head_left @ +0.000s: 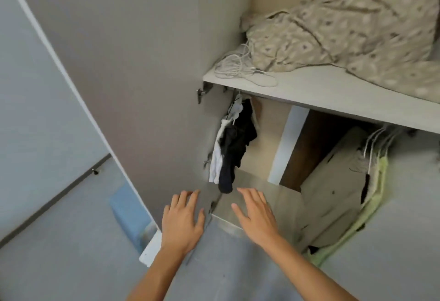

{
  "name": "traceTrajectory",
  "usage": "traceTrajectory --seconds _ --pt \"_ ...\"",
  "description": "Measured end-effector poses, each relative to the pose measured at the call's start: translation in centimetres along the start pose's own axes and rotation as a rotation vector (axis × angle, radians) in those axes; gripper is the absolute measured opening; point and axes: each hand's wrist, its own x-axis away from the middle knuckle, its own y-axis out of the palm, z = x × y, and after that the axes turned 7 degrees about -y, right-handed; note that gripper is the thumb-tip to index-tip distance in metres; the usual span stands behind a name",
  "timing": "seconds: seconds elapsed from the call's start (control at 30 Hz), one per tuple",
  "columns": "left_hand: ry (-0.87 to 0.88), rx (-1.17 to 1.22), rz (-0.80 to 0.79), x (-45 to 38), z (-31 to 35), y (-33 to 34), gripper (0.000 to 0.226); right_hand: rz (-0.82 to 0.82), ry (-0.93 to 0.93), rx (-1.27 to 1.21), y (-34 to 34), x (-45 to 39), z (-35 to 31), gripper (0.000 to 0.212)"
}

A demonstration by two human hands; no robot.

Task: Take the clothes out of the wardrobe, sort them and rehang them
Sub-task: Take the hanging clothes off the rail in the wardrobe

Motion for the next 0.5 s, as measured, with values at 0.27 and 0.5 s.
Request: traceTrajectory --seconds 0.27,0.5 --pt "0.302 0.008 -0.123 -7.8 11.6 6.4 0.057 0.166 0.31 0.044 -5.8 1.1 11.5 0.051" --pt "0.538 0.0 -0.223 -14.7 20.6 11.9 0.056 0.259 0.562 0.098 -10.0 0.9 19.0 0.053"
